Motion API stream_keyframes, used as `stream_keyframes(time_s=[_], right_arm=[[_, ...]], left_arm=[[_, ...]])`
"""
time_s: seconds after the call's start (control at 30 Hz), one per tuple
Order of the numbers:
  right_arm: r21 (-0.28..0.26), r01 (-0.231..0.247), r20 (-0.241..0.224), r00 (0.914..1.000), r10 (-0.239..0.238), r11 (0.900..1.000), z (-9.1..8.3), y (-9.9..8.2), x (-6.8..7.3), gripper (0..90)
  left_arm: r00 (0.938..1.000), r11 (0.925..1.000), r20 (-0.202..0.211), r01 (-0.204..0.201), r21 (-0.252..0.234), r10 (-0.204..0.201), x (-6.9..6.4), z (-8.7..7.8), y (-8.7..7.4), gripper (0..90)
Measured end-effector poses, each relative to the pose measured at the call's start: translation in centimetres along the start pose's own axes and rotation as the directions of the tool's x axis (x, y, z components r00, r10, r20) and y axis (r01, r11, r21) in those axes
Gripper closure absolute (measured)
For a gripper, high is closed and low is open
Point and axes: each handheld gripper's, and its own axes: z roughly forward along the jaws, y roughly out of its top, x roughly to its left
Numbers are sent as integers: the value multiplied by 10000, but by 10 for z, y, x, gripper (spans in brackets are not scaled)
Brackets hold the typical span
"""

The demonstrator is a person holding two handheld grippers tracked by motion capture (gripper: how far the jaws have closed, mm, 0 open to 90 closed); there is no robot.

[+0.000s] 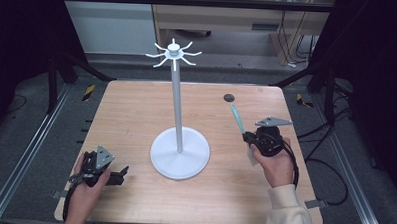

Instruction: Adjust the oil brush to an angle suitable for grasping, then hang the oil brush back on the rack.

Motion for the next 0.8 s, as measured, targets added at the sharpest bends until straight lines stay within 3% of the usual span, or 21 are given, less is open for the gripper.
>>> stream_keyframes(time_s=[0.37, 0.8], right_arm=[[-788, 77, -316, 9994, -102, 9969, -16, 16, 6, 825], [-1786, 421, -700, 9960, -553, 9830, -35, 48, 23, 825]], left_arm=[[10000, 10000, -10, -53, 45, 53, -1, 0, 0, 29], [9999, 10000, -64, -92, 0, 92, -2, -2, 0, 29]])
